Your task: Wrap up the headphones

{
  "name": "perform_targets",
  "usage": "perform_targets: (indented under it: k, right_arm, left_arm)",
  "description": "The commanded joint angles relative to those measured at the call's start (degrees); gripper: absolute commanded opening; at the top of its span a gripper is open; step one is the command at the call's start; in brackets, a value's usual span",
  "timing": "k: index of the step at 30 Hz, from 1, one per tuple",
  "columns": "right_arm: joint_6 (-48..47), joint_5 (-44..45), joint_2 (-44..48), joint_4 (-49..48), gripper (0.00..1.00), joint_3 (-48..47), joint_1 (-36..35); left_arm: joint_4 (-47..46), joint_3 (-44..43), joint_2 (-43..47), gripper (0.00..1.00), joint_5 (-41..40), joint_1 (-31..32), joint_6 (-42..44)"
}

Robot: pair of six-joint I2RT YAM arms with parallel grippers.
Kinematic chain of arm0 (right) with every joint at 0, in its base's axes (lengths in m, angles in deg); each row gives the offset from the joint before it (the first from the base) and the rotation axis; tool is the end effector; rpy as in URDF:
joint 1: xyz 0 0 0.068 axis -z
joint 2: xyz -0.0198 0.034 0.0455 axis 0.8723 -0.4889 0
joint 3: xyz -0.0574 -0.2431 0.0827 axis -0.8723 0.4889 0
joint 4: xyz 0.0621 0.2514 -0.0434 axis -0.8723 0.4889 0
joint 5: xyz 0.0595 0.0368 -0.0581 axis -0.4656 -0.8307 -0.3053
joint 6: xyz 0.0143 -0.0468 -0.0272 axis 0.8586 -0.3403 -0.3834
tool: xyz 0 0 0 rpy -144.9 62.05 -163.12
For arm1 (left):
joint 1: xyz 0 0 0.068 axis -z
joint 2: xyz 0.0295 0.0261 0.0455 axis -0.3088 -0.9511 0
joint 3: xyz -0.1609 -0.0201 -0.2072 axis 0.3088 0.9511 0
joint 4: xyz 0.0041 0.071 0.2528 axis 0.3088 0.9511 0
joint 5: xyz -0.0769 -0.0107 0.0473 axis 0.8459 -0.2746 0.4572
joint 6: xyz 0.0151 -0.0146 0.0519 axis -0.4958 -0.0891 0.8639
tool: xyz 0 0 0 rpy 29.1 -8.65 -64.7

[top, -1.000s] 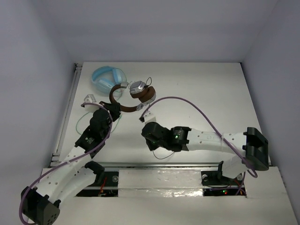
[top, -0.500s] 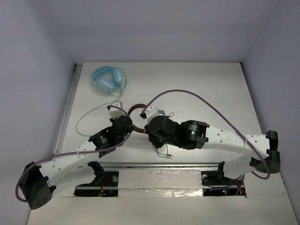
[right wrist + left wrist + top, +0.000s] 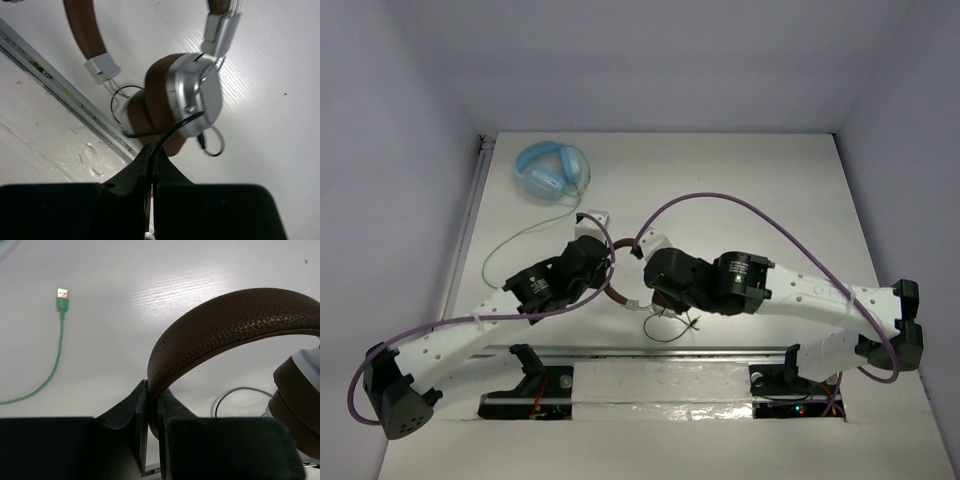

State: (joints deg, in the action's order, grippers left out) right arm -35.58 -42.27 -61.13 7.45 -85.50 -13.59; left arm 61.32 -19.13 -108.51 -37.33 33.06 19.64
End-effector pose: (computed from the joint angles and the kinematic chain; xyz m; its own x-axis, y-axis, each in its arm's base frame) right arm 0.0919 0.2692 0.3373 -0.4658 -0.6059 -0.6450 -0.7072 0.6930 -0.1403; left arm 0.1465 -0.1567 0.2789 -0.5433 -0.0161 -0.8394 0.2798 0.9392 -0.1991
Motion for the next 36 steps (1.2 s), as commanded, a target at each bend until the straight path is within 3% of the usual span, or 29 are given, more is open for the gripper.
perform_targets:
  k: [1,6,9,14,17,26,32,36]
  right_arm:
    - [-3.29,3.43,4.45,3.3,0.0,-0.79,0.41]
    - [-5.84,6.42,8.59,0.32,0.0,-1.84,0.41]
    - [-8.04,6.68,9.91,-1.01,0.0,-4.21,0.41]
    - [-9.28,13.25,7.98,-0.31,0.0,-5.8,0.41]
    - [-9.71,17.82,8.5,-1.97,0.0,-4.58,0.41]
    - [-5.59,33.47,16.4,-9.26,0.0,2.54,0.94]
    - [-4.27,30.77,21.51,-18.93,0.0,9.12,3.48]
    - [-5.67,22.78,24.15,-26.67,0.02,13.44,6.82]
  left_arm:
    - [-0.67,-6.76,-0.14,0.0,9.74,0.37,8.79]
    - [6.7,-15.11,-6.45,0.0,12.84,0.37,16.11]
    - [4.26,-13.9,-9.45,0.0,19.78,0.37,18.31]
    - [0.91,-12.93,-8.49,0.0,29.87,-0.41,20.6]
    - [0.65,-12.4,-8.32,0.0,32.0,-1.73,21.57]
    - [-5.5,-8.71,-1.99,0.0,45.79,-11.57,20.43]
    - [-9.36,-8.27,2.75,0.0,54.75,-14.74,18.5]
    - [-12.1,-8.53,4.17,0.0,61.01,-15.54,16.12]
